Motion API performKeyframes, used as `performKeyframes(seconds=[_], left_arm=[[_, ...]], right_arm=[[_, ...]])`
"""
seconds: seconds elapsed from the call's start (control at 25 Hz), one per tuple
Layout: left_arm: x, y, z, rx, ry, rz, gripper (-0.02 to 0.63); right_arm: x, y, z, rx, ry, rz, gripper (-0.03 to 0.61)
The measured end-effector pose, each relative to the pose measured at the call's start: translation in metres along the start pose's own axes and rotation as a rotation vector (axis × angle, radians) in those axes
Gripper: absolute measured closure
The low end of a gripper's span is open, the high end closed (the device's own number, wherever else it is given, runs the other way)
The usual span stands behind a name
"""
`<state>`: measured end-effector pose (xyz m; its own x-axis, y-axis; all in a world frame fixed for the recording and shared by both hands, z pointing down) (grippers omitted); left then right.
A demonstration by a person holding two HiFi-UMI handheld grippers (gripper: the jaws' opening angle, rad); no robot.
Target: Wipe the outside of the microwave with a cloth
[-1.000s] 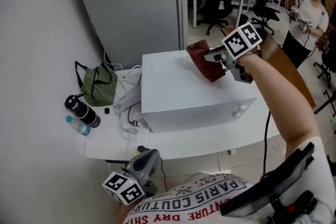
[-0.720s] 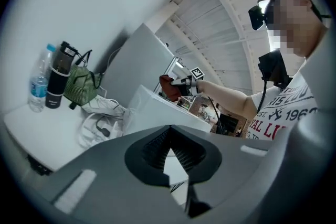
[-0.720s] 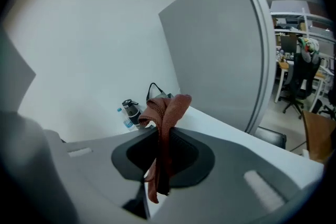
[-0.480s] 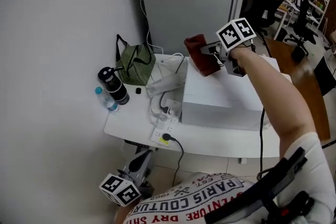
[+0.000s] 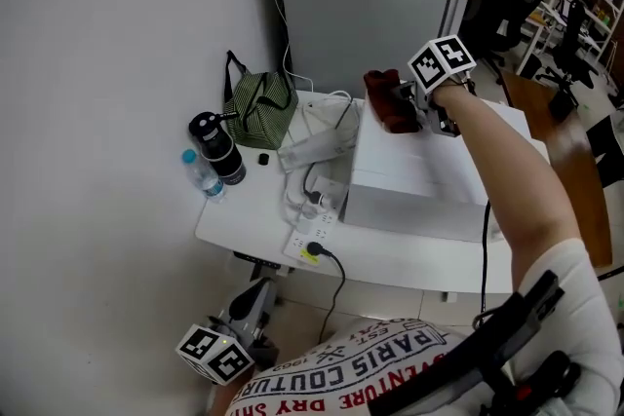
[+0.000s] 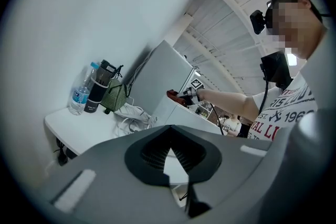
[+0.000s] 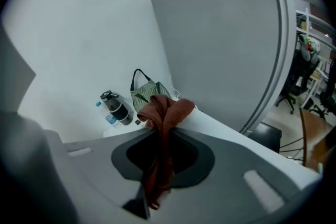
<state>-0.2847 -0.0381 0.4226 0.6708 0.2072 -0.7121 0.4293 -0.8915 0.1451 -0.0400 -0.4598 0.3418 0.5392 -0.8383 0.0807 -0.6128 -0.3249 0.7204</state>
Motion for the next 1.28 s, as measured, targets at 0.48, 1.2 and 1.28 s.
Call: performKeyframes(seconds=[0.48,1.2,1.28], left_arm=[[0.019,0.057,-0.015,-0.112,0.016,-0.106,0.609],[0.08,0.137,-0.06,-0.293,0.053,-0.251,0.609],[0.084,0.139,-0.063,-0.3,0.057,-0.256,0.609]], right_arm=[[0.076,-0.079,-0.083,-0.004,0.152,-0.131,0.535],[0.172,-0.238,-0.242,0.061,0.432,-0.386,0.534],[0.173,-0.241,-0.246,0.068,0.429,-0.393,0.534]])
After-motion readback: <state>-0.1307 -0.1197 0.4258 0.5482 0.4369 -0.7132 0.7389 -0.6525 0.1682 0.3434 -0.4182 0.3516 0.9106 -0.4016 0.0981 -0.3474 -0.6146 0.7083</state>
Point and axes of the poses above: the fingertips, and each gripper's own axes: y forward along the fingers, x to its right, z out of its top, the point moved 5 cm from there along -y, backward along the fingers, and after that the axes turned 14 degrees about -y, right-handed, at the moved point
